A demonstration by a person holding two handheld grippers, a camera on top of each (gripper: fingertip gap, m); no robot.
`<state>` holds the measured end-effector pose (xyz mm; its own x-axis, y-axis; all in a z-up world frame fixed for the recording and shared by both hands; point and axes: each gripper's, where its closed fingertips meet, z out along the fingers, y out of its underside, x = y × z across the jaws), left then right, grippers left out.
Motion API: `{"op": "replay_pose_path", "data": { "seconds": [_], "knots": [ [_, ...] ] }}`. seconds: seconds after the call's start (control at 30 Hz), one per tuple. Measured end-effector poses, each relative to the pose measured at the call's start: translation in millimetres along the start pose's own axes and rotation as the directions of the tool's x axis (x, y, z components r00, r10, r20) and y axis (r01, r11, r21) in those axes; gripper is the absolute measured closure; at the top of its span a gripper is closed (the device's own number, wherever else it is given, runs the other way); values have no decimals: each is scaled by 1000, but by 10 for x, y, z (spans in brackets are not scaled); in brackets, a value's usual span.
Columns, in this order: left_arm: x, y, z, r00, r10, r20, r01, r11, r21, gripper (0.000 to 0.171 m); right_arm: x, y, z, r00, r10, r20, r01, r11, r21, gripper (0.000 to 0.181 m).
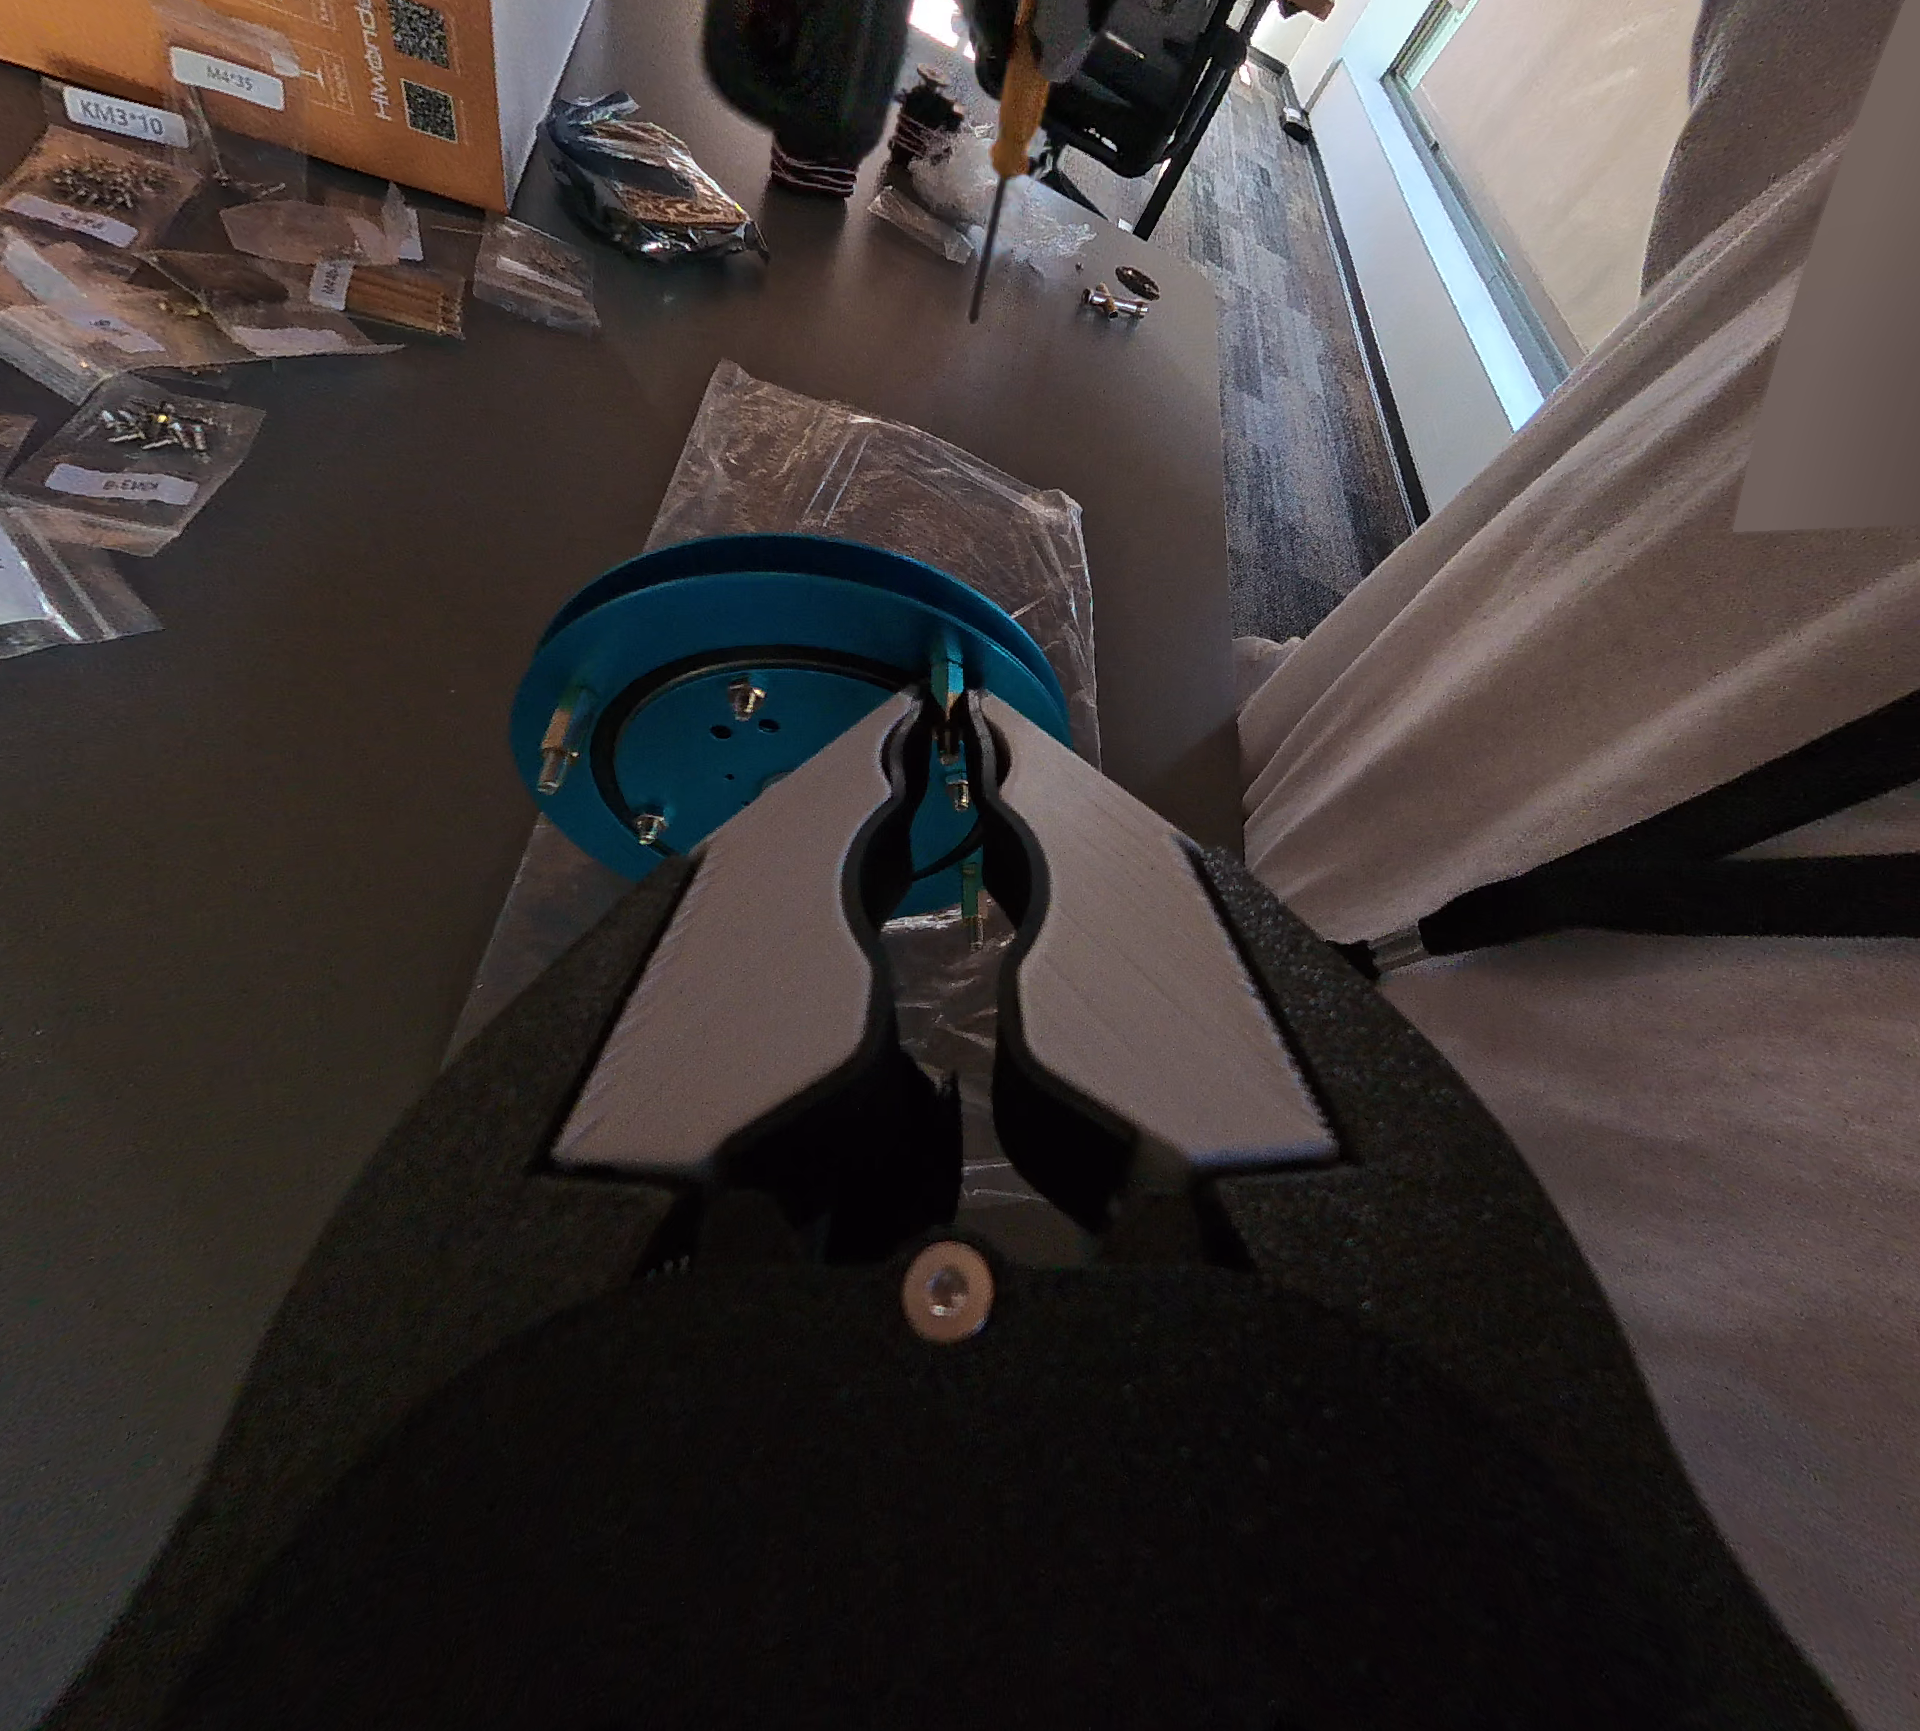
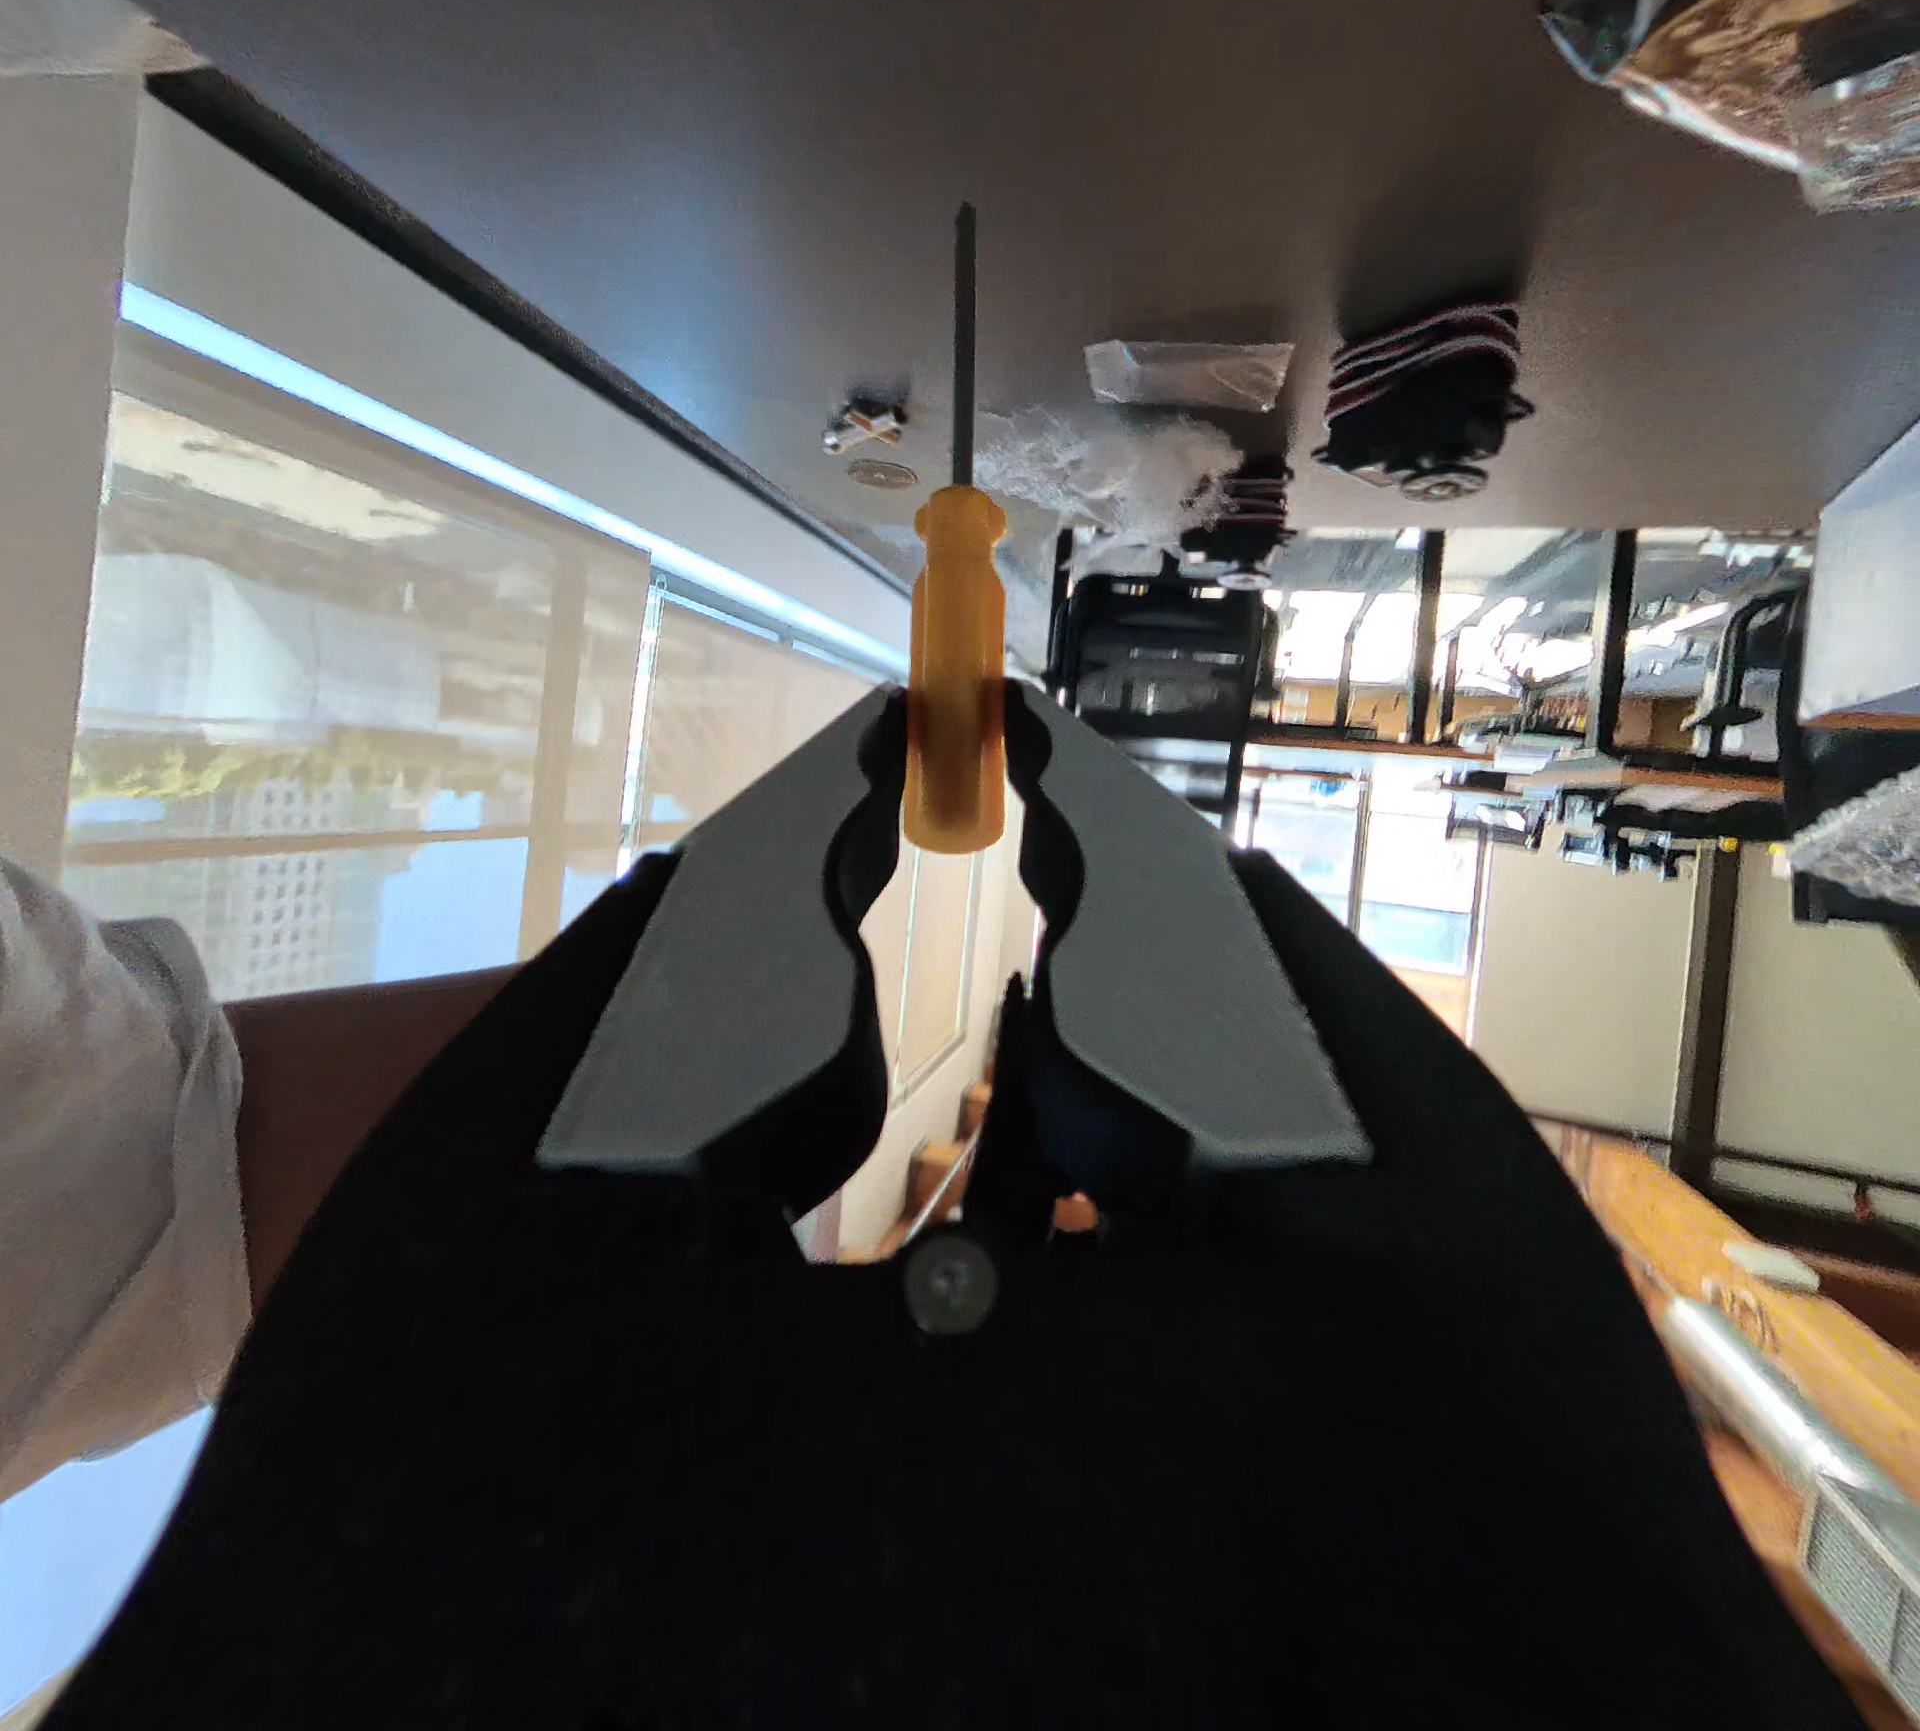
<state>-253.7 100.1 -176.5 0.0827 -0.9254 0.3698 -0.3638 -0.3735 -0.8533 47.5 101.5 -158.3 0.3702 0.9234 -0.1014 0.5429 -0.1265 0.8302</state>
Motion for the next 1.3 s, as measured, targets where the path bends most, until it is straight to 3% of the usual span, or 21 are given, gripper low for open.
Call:
{"op": "replay_pose_path", "data": {
  "seconds": [0.1,0.33,0.5,0.7,1.07,1.2,1.3],
  "knots": [
    [26,16,0,1000,10,-15,-10,1000,6,167,123,-173,-67,999,-28,-15,27,999,-41,164],
    [51,49,-40,1000,18,-25,-17,999,31,167,141,-903,-364,986,-159,-46,164,974,156,170],
    [48,56,-55,999,30,-22,-29,999,40,168,157,-1344,-359,982,-185,-39,187,917,352,172],
    [63,62,-47,999,33,-40,-32,999,44,167,88,-1625,-224,979,-205,13,171,847,503,172],
    [90,65,-14,998,51,-42,-50,998,46,167,29,-1543,-313,985,-164,60,101,818,566,164],
    [93,70,-18,998,50,-42,-48,997,53,168,123,-1368,-247,995,-79,57,43,879,475,160],
    [87,72,-30,998,57,-31,-55,997,55,168,67,-1243,-119,996,-4,87,-27,936,352,147]
  ]
}}
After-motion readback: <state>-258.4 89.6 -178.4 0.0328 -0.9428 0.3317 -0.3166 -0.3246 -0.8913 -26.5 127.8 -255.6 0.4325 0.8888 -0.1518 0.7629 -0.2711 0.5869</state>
